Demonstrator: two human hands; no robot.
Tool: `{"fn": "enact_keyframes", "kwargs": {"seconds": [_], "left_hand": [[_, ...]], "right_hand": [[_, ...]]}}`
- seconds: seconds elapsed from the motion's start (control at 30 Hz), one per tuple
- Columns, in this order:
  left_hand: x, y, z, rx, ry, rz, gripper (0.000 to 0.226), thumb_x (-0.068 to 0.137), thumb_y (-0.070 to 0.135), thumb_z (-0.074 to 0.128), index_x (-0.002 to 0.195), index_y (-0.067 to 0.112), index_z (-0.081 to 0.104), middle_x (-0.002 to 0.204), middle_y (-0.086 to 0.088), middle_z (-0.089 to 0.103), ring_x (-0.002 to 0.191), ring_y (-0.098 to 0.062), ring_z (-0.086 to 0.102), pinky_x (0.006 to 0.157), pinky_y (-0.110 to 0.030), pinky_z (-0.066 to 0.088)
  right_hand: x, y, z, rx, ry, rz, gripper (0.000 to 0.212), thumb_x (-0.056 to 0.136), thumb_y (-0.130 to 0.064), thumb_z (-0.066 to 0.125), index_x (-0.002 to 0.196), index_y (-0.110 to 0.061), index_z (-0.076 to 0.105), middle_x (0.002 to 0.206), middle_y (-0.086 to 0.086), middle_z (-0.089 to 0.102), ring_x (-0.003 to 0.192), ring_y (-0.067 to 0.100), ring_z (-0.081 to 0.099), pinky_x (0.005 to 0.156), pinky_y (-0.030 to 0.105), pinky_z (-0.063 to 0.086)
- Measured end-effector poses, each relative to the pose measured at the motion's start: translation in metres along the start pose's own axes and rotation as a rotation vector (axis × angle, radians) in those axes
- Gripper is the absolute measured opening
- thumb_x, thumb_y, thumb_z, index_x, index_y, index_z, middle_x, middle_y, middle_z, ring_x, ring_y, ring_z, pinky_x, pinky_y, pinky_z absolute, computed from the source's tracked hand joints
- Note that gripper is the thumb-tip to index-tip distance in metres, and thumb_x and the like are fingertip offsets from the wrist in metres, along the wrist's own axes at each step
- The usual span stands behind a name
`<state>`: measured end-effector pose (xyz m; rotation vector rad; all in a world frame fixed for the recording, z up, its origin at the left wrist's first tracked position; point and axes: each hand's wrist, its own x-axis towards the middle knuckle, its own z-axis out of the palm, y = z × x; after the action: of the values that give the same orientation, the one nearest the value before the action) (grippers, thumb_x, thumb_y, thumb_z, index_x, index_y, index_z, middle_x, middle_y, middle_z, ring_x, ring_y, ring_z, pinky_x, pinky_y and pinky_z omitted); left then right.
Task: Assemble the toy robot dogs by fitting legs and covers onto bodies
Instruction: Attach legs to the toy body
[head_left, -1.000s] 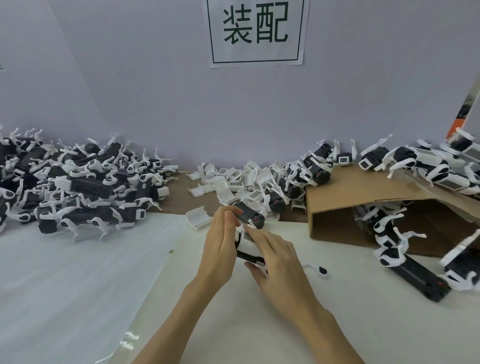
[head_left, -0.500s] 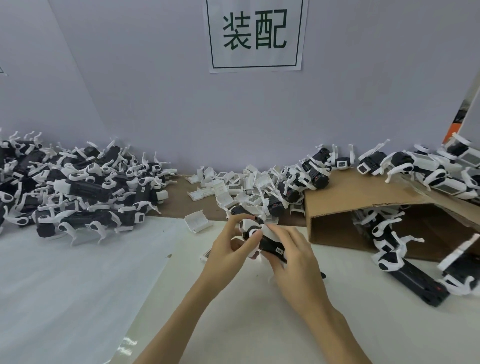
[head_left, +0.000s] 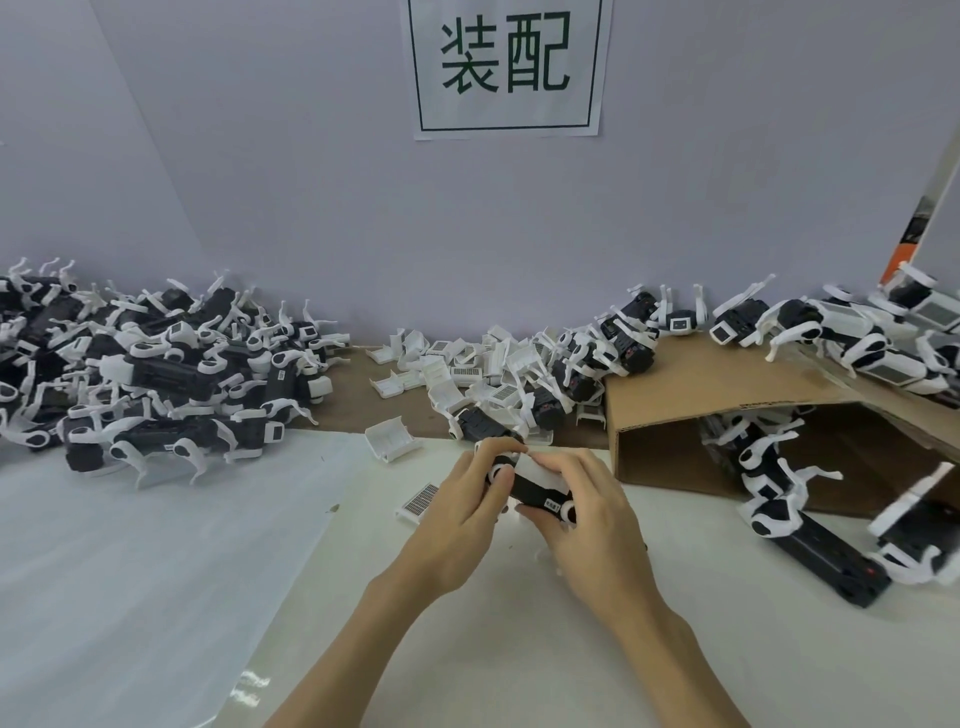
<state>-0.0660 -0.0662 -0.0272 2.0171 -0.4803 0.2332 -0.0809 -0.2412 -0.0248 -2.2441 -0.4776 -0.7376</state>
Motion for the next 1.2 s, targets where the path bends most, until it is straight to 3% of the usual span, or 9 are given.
{"fn": "enact_keyframes", "kwargs": {"seconds": [0.4,0.47,0.6,0.7,0.77,0.87,1.03,1.13,1.2], "left_hand": [[-0.001,0.004,-0.001,0.107,0.103,0.038,0.029,0.111,0.05,0.03,0.13,0.049,0.052,0.108,0.011,0.059,0.099,-0.009,0.059,0.092,-0.039,0.051],[-0.001,0.006,-0.002,0.101,0.109,0.058,0.029,0.111,0.052,0.031,0.13,0.05,0.053,0.112,0.011,0.058,0.101,-0.009,0.06,0.092,-0.035,0.05],[-0.003,0.008,-0.009,0.083,0.098,0.146,0.031,0.11,0.054,0.034,0.134,0.048,0.052,0.122,0.011,0.053,0.11,-0.016,0.06,0.095,-0.028,0.047],[-0.006,0.007,-0.016,0.109,0.134,0.301,0.029,0.111,0.04,0.039,0.136,0.035,0.053,0.122,0.008,0.054,0.107,-0.019,0.06,0.092,-0.028,0.047],[-0.009,0.005,-0.017,0.129,0.151,0.369,0.034,0.109,0.036,0.043,0.142,0.032,0.049,0.126,0.014,0.057,0.109,-0.012,0.06,0.09,-0.016,0.043],[-0.007,0.003,-0.017,0.159,0.145,0.342,0.047,0.109,0.042,0.044,0.155,0.036,0.038,0.143,0.019,0.056,0.127,-0.012,0.059,0.102,-0.019,0.042],[-0.003,0.003,-0.015,0.152,0.18,0.176,0.046,0.103,0.062,0.052,0.146,0.048,0.045,0.137,0.028,0.053,0.136,-0.011,0.048,0.112,-0.036,0.04],[-0.002,0.003,-0.016,0.122,0.205,0.057,0.036,0.09,0.073,0.059,0.124,0.061,0.056,0.127,0.037,0.051,0.134,0.006,0.036,0.112,-0.042,0.042],[-0.001,0.005,-0.018,0.057,0.166,-0.015,0.042,0.082,0.078,0.062,0.123,0.068,0.058,0.128,0.039,0.048,0.139,0.004,0.031,0.116,-0.041,0.039]], "right_hand": [[0.0,-0.006,0.006,-0.115,0.057,-0.051,0.053,0.084,-0.02,0.086,0.132,-0.025,0.063,0.118,-0.012,0.063,0.107,0.017,0.062,0.09,0.033,0.053],[-0.001,-0.008,0.007,-0.075,0.049,-0.027,0.055,0.089,-0.023,0.081,0.139,-0.026,0.058,0.13,-0.011,0.059,0.117,0.014,0.058,0.096,0.034,0.054],[-0.002,-0.009,0.002,0.304,-0.095,0.085,0.055,0.102,-0.032,0.062,0.154,-0.029,0.042,0.152,-0.018,0.047,0.144,0.003,0.04,0.115,0.021,0.036],[0.003,-0.006,-0.008,0.584,-0.244,0.279,0.036,0.107,-0.041,0.048,0.135,-0.025,0.063,0.12,-0.012,0.07,0.115,0.003,0.064,0.096,0.022,0.047],[0.006,0.002,-0.012,0.636,-0.294,0.335,0.056,0.103,-0.055,0.047,0.109,-0.004,0.069,0.09,0.012,0.068,0.089,0.019,0.063,0.081,0.035,0.043],[0.009,0.01,-0.018,0.675,-0.353,0.379,0.061,0.103,-0.056,0.052,0.103,0.003,0.066,0.088,0.023,0.063,0.081,0.035,0.058,0.079,0.039,0.041],[0.005,0.006,-0.011,0.548,-0.133,0.318,0.037,0.085,-0.051,0.073,0.112,-0.028,0.062,0.102,-0.017,0.074,0.101,0.005,0.07,0.079,0.017,0.054],[0.004,0.001,-0.008,0.423,-0.006,0.173,0.039,0.083,-0.05,0.079,0.111,-0.029,0.061,0.1,-0.018,0.072,0.097,0.006,0.07,0.075,0.022,0.057],[0.005,0.002,-0.01,0.344,0.032,0.094,0.041,0.081,-0.047,0.082,0.112,-0.026,0.064,0.1,-0.018,0.071,0.098,0.01,0.069,0.081,0.033,0.058]]}}
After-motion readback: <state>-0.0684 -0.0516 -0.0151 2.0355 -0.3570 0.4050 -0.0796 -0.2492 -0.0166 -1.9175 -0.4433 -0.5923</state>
